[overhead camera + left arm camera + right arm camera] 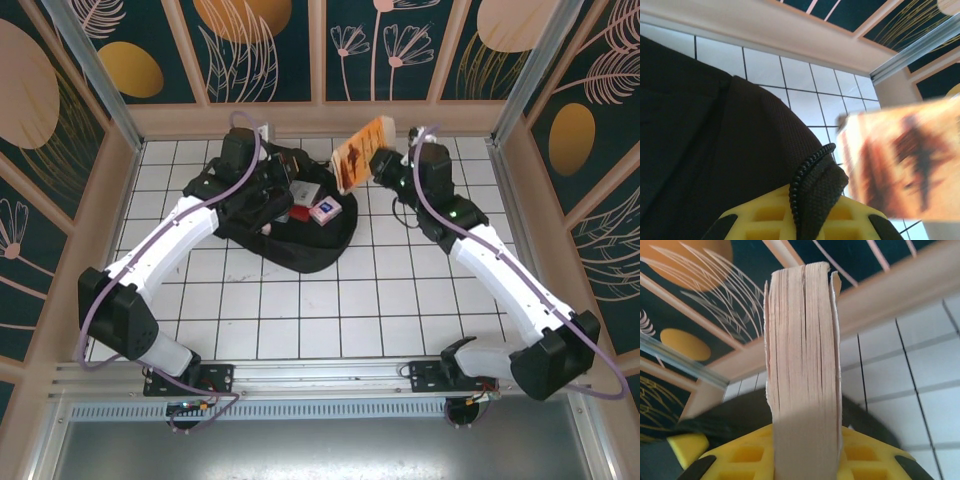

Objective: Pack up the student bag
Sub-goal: Place the book in the student bag.

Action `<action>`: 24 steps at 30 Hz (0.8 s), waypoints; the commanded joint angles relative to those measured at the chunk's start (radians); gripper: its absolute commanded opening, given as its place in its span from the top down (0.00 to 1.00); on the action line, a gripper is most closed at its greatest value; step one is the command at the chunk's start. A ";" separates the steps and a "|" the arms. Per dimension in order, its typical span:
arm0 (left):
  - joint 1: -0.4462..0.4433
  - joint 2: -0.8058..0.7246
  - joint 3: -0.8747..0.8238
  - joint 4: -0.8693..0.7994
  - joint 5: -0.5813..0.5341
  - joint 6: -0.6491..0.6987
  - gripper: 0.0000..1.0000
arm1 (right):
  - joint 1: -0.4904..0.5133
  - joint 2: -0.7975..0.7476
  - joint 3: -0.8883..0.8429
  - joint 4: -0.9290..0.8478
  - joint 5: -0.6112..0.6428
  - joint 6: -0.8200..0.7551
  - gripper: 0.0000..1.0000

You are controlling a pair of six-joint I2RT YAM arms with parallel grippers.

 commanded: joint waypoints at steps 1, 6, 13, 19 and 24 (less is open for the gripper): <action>-0.007 -0.039 0.096 0.014 -0.022 0.025 1.00 | -0.002 -0.067 -0.061 0.020 -0.089 0.193 1.00; -0.007 -0.036 0.113 0.004 -0.015 0.021 1.00 | 0.001 -0.183 -0.198 0.096 -0.132 0.325 1.00; -0.007 -0.028 0.122 0.006 0.019 0.012 1.00 | 0.014 -0.148 -0.292 0.272 -0.112 0.471 1.00; -0.006 -0.013 0.139 0.011 0.028 -0.012 1.00 | 0.081 -0.037 -0.281 0.360 0.023 0.507 1.00; -0.007 0.003 0.169 -0.003 0.016 -0.026 1.00 | 0.146 0.039 -0.251 0.373 0.110 0.551 1.00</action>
